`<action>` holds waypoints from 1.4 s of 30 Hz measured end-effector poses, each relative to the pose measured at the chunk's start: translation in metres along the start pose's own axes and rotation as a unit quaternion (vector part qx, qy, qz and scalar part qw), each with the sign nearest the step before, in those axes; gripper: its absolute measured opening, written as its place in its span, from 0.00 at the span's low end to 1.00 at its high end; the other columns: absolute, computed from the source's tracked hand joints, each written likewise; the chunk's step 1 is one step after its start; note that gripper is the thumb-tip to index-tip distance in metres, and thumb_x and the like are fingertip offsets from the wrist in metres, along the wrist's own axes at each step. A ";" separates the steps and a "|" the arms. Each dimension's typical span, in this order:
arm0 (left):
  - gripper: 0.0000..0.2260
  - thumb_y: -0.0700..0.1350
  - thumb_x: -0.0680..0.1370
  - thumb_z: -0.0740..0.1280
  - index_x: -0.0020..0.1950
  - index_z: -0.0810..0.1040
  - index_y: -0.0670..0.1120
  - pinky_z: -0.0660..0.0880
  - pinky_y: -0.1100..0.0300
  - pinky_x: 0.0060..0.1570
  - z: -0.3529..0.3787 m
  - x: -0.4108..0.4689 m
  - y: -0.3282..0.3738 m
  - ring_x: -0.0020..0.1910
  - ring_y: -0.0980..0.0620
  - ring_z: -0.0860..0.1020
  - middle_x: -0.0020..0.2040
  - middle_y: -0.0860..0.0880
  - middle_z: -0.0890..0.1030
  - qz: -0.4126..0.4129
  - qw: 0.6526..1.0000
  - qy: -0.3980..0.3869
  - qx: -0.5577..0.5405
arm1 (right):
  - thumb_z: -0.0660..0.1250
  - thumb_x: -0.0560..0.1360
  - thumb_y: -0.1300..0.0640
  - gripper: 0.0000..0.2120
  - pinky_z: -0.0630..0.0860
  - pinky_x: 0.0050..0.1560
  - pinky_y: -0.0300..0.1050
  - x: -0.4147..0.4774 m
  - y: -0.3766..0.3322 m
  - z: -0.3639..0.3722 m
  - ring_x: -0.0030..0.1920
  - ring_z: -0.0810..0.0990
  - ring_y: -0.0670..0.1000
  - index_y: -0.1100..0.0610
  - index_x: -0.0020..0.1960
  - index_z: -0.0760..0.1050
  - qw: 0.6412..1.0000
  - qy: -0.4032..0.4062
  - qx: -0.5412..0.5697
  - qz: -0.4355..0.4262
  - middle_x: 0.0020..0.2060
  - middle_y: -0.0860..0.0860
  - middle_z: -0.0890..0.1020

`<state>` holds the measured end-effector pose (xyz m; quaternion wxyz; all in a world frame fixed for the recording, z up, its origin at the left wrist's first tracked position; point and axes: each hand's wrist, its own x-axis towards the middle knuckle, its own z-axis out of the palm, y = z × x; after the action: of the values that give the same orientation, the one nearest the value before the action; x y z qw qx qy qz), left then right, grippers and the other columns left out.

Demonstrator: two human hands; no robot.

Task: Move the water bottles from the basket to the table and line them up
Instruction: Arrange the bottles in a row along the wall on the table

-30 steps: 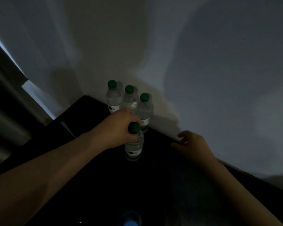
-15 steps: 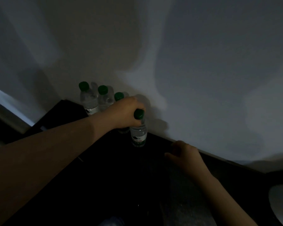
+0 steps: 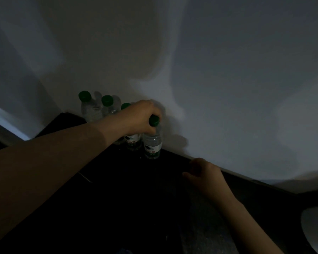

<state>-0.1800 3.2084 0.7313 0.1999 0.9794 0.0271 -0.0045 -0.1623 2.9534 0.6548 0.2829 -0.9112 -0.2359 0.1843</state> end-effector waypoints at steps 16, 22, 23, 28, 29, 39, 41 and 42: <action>0.12 0.40 0.65 0.75 0.47 0.81 0.46 0.66 0.61 0.43 -0.006 0.012 -0.007 0.43 0.53 0.71 0.39 0.55 0.71 0.019 0.999 -0.005 0.026 | 0.73 0.72 0.50 0.22 0.72 0.43 0.34 -0.003 0.016 -0.005 0.44 0.77 0.44 0.54 0.63 0.74 1.000 0.007 0.002 0.009 0.51 0.49 0.81; 0.14 0.41 0.66 0.74 0.50 0.79 0.47 0.73 0.57 0.47 -0.005 0.013 -0.010 0.48 0.49 0.74 0.46 0.51 0.73 -0.001 0.999 -0.017 0.043 | 0.73 0.71 0.50 0.22 0.76 0.47 0.40 -0.004 0.019 -0.006 0.48 0.79 0.48 0.55 0.63 0.74 1.000 0.005 -0.005 0.012 0.51 0.51 0.81; 0.14 0.41 0.66 0.74 0.51 0.79 0.47 0.74 0.55 0.49 -0.005 0.013 -0.011 0.49 0.48 0.74 0.48 0.50 0.73 -0.004 0.999 -0.019 0.047 | 0.73 0.71 0.50 0.22 0.77 0.47 0.41 -0.005 0.019 -0.006 0.47 0.79 0.48 0.55 0.62 0.74 1.000 0.006 -0.007 0.013 0.50 0.51 0.81; 0.14 0.41 0.69 0.71 0.54 0.78 0.45 0.73 0.53 0.54 -0.004 0.006 -0.014 0.53 0.45 0.74 0.52 0.47 0.73 -0.004 0.999 -0.019 0.045 | 0.73 0.71 0.50 0.22 0.75 0.41 0.37 -0.008 0.015 -0.006 0.44 0.78 0.45 0.54 0.62 0.74 1.000 0.002 -0.018 0.008 0.46 0.48 0.80; 0.15 0.41 0.70 0.71 0.56 0.77 0.45 0.73 0.52 0.55 -0.004 0.005 -0.014 0.55 0.45 0.74 0.55 0.45 0.73 -0.007 0.999 -0.022 0.045 | 0.73 0.71 0.50 0.22 0.76 0.43 0.38 -0.009 0.014 -0.006 0.44 0.79 0.46 0.55 0.62 0.74 1.000 0.003 -0.020 0.006 0.47 0.49 0.80; 0.20 0.41 0.74 0.68 0.66 0.72 0.45 0.71 0.59 0.51 -0.024 -0.042 0.008 0.54 0.44 0.74 0.55 0.44 0.70 -0.019 0.999 0.027 0.039 | 0.72 0.72 0.49 0.20 0.77 0.47 0.42 -0.030 -0.009 -0.019 0.46 0.79 0.47 0.54 0.61 0.75 0.998 -0.002 -0.066 -0.022 0.49 0.49 0.81; 0.18 0.42 0.74 0.67 0.64 0.73 0.45 0.73 0.53 0.52 -0.031 -0.061 0.014 0.53 0.44 0.75 0.55 0.43 0.72 -0.010 0.998 0.031 0.061 | 0.72 0.72 0.50 0.19 0.78 0.50 0.44 -0.038 -0.015 -0.022 0.47 0.80 0.47 0.54 0.61 0.76 0.996 -0.017 -0.082 -0.034 0.50 0.49 0.81; 0.17 0.42 0.74 0.67 0.63 0.74 0.44 0.73 0.51 0.51 -0.033 -0.073 0.017 0.52 0.44 0.75 0.54 0.43 0.73 -0.006 0.998 0.029 0.064 | 0.72 0.72 0.50 0.19 0.79 0.51 0.45 -0.043 -0.020 -0.024 0.48 0.80 0.47 0.53 0.61 0.76 0.995 -0.024 -0.089 -0.041 0.50 0.49 0.81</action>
<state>-0.2517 3.2019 0.7700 0.1359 0.9897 0.0388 0.0211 -0.1929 2.9346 0.6935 0.2024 -0.9177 -0.2953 0.1723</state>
